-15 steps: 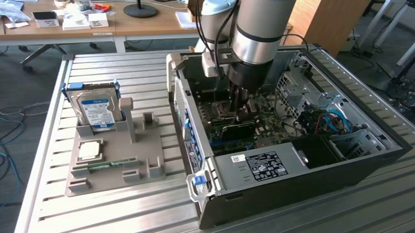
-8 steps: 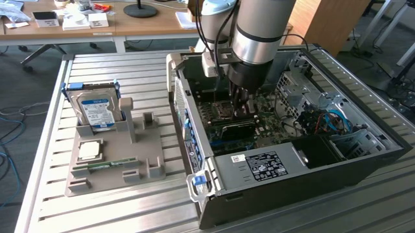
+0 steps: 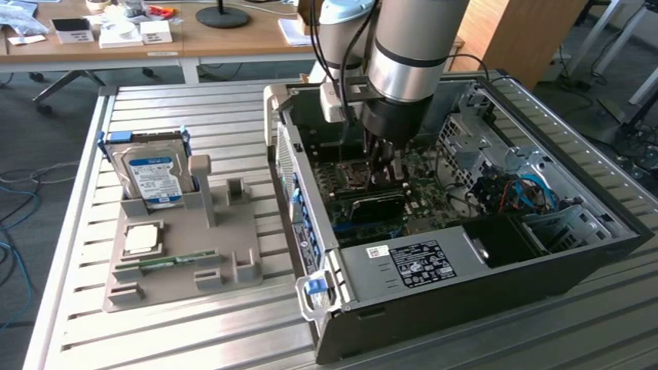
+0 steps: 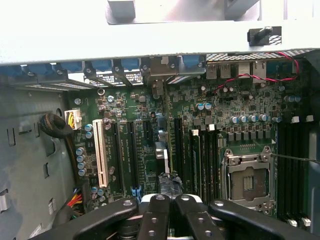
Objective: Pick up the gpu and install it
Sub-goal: 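Press down on the gpu until it lock into place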
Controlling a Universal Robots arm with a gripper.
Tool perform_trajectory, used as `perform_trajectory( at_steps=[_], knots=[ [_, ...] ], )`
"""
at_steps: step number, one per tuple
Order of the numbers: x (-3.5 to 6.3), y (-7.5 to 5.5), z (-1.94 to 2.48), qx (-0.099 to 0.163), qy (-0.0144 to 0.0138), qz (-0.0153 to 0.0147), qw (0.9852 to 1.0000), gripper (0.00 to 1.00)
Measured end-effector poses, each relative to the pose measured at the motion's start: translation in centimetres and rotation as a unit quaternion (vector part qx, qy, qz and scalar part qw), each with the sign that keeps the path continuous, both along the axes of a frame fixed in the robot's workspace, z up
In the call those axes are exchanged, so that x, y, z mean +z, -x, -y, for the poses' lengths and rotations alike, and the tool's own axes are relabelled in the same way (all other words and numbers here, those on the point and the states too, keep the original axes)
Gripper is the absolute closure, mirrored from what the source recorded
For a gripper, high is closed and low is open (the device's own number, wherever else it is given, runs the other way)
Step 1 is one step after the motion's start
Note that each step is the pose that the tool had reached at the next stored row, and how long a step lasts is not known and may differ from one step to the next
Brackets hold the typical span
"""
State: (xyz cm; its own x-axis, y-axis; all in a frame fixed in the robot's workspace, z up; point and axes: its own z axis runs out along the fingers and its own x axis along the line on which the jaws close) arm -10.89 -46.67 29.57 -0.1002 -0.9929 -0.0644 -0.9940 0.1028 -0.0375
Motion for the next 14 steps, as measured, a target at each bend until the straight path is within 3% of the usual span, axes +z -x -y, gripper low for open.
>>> perform_trajectory(
  at_steps=[6,10,14],
  knots=[
    [-0.03,0.0,-0.05,0.017,0.0,0.0,0.9999,0.89],
    [-0.21,-0.01,-0.54,0.023,0.0,0.0,0.9997,0.89],
    [-0.85,-0.02,-0.6,0.024,-0.0001,-0.0003,0.9997,0.89]
  ],
)
